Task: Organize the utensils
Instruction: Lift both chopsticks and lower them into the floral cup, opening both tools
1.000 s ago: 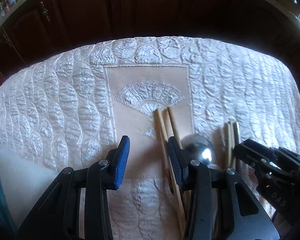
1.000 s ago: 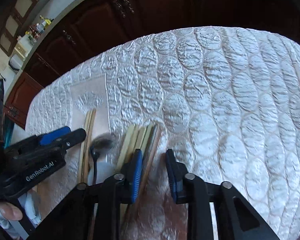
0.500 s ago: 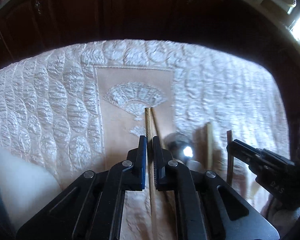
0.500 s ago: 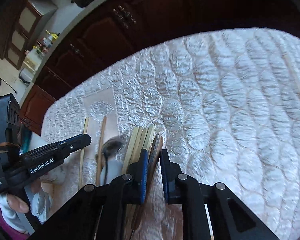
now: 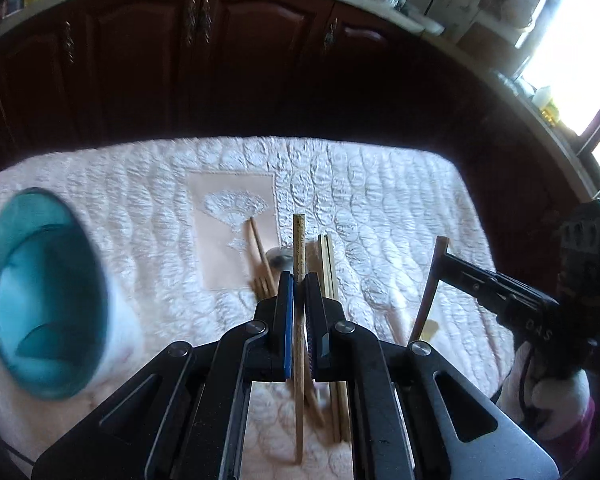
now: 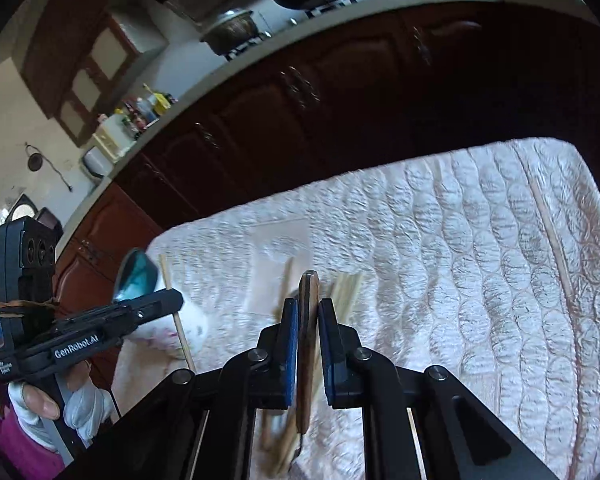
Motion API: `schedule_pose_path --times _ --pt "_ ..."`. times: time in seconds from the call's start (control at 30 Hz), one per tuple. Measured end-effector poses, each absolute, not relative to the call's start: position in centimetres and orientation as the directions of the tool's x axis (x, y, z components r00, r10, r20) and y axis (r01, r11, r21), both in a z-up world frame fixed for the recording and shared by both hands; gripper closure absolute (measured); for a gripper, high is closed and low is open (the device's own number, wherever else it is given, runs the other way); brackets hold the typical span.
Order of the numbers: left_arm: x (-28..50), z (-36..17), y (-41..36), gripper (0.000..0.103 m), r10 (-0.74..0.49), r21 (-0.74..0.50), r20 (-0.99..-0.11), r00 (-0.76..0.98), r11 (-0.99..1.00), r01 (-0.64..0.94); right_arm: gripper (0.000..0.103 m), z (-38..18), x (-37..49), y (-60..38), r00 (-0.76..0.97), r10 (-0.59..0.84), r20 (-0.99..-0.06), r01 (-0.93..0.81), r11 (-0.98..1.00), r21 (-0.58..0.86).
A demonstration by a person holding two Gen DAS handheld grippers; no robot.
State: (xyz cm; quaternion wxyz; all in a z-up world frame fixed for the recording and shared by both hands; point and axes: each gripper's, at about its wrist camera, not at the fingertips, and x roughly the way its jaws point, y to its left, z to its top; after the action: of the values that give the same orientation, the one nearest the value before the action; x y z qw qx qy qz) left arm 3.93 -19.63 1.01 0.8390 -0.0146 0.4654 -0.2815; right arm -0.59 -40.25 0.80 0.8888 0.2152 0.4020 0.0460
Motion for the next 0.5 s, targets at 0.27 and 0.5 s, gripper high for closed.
schedule_pose_path --times 0.27,0.5 --pt "0.9 7.3 -12.9 0.099 -0.536 -0.325 -0.688 0.489 0.83 0.454 0.093 5.6 -2.7 -36.2 0.718 0.279 -0.638 -0.013 0.921 0.388" --pt "-0.3 13.7 -8.4 0.099 -0.554 -0.329 -0.6 0.577 0.828 0.454 0.093 11.0 -1.5 -32.0 0.752 0.336 -0.567 -0.147 0.924 0.354"
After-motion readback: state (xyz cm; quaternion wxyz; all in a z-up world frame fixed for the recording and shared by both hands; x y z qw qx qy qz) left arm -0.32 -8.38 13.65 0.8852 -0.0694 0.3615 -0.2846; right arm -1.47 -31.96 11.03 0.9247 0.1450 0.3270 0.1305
